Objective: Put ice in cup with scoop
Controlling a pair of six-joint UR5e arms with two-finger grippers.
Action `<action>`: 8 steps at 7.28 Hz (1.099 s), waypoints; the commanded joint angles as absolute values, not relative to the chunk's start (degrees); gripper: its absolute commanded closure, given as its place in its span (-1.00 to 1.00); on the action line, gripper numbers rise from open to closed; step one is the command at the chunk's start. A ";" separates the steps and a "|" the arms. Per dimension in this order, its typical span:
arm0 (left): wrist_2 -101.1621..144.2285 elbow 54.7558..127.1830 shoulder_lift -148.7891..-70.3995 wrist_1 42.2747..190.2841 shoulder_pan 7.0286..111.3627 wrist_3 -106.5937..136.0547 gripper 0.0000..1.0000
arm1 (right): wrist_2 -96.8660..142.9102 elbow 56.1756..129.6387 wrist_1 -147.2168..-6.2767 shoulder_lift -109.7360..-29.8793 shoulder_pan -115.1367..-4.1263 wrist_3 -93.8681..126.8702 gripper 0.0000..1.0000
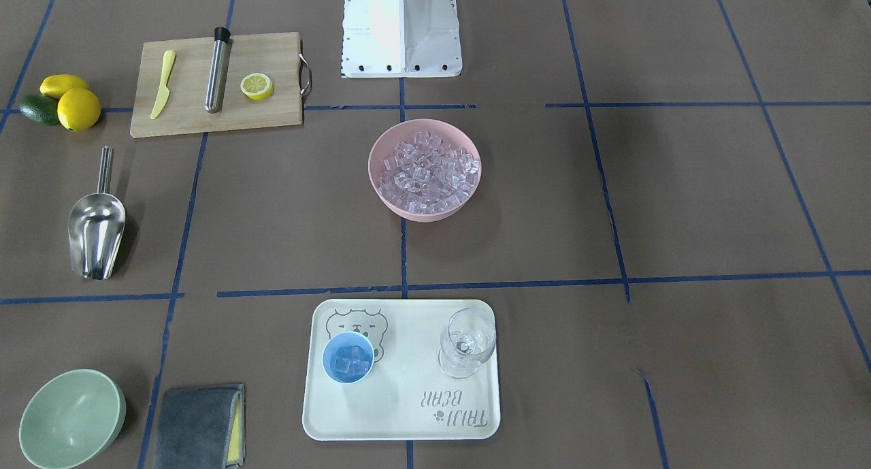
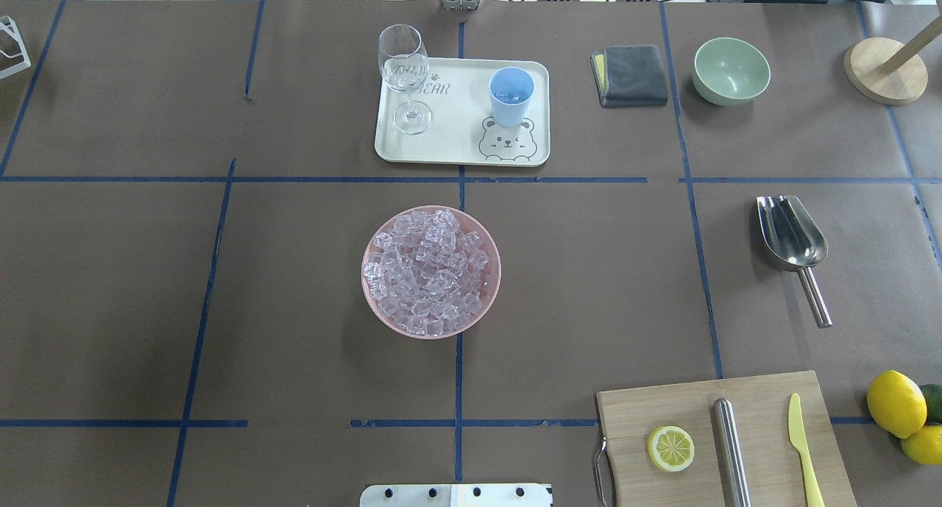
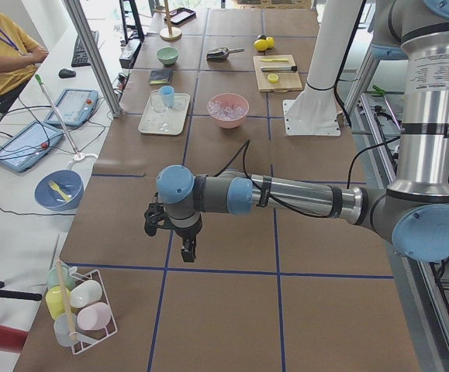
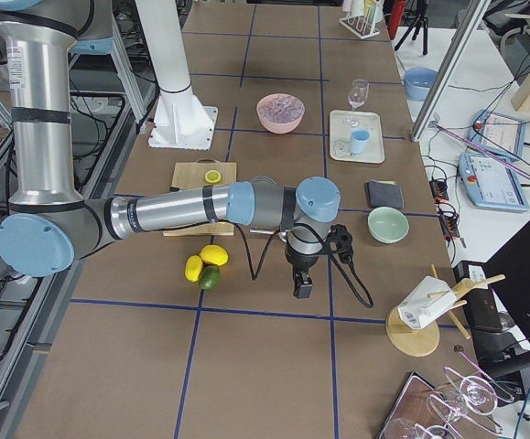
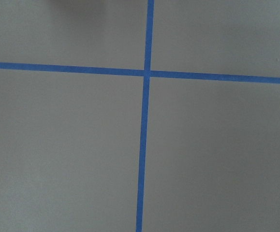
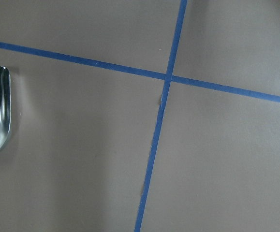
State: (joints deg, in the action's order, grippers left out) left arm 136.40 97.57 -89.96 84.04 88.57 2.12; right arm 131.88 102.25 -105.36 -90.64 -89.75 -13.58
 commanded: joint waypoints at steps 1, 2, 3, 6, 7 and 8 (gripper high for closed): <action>136.23 97.38 -90.62 84.37 88.59 2.11 -1.00 | 131.57 104.22 -105.56 -91.23 -90.26 -16.00 -1.00; 136.23 97.73 -90.62 84.37 88.59 2.11 -1.00 | 131.40 104.50 -105.64 -91.23 -90.18 -16.08 -1.00; 136.06 98.26 -90.62 84.46 88.59 1.94 -1.00 | 131.22 104.59 -105.64 -91.23 -90.09 -16.08 -1.00; 131.15 98.18 -88.95 93.21 88.51 1.85 -1.00 | 130.34 104.59 -105.56 -91.06 -87.46 -16.08 -1.00; 130.96 97.65 -88.34 95.69 88.51 1.85 -1.00 | 130.34 104.59 -105.56 -91.14 -87.28 -16.08 -1.00; 129.83 97.91 -88.16 95.80 88.51 1.76 -1.00 | 130.34 104.59 -105.47 -91.06 -86.84 -16.00 -1.00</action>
